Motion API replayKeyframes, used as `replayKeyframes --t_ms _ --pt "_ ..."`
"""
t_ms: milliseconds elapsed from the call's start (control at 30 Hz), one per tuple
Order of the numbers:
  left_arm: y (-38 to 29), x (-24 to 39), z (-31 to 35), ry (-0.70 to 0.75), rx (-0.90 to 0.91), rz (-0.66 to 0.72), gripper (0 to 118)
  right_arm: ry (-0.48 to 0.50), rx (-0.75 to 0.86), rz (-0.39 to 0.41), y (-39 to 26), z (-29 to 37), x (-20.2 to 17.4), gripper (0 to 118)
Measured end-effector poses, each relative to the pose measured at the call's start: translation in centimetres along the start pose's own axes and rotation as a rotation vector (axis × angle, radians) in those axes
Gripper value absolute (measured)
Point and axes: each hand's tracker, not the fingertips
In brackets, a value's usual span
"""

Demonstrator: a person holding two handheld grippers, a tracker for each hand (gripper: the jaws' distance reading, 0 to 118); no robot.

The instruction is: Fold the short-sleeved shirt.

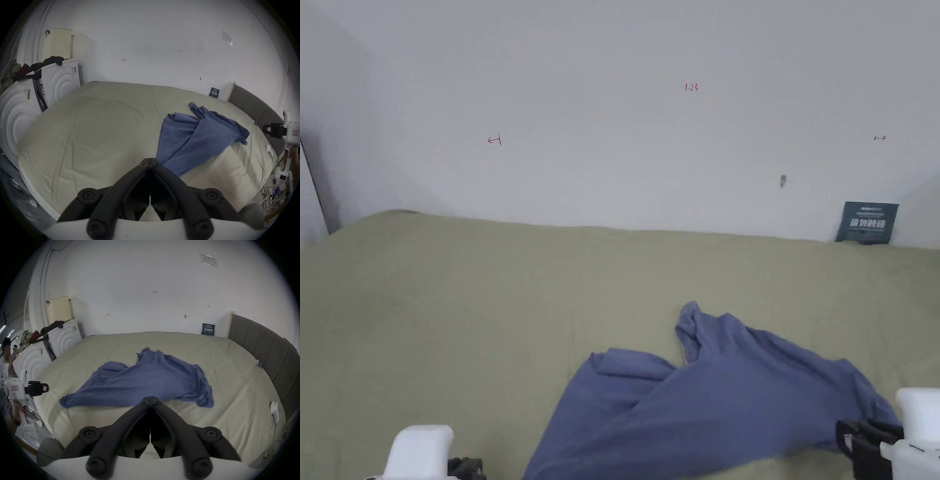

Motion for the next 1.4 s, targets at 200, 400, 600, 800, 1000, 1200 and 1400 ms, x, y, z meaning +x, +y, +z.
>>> replayKeyframes --t_ms 200,400,600,800,1000,1200,1400 --pt "-1.7 0.2 -3.5 -0.020 -0.072 0.009 1 0.026 -0.021 0.014 -1.0 -0.1 -0.2 0" --pt "-2.1 0.9 -7.9 -0.031 -0.123 -0.001 118 0.052 -0.050 0.060 -2.2 -0.6 0.7 0" --pt "-2.9 2.2 -11.4 -0.018 -0.235 -0.060 118 0.084 -0.072 0.041 -2.5 -1.8 1.5 0" --pt "-2.8 2.6 -7.9 -0.028 -0.058 -0.101 0 0.086 -0.066 0.094 -2.9 -3.0 1.0 0" --pt "-2.6 1.2 -9.8 -0.091 -0.123 -0.074 0 0.100 -0.075 0.099 -2.1 -5.0 1.3 0" --pt "-2.6 1.1 -9.8 -0.090 -0.140 -0.101 0 0.099 -0.096 0.151 1.9 -10.9 2.7 0" --pt "-2.3 1.4 -10.4 -0.092 -0.163 -0.085 0 0.052 -0.158 0.273 10.0 -24.0 4.3 8"
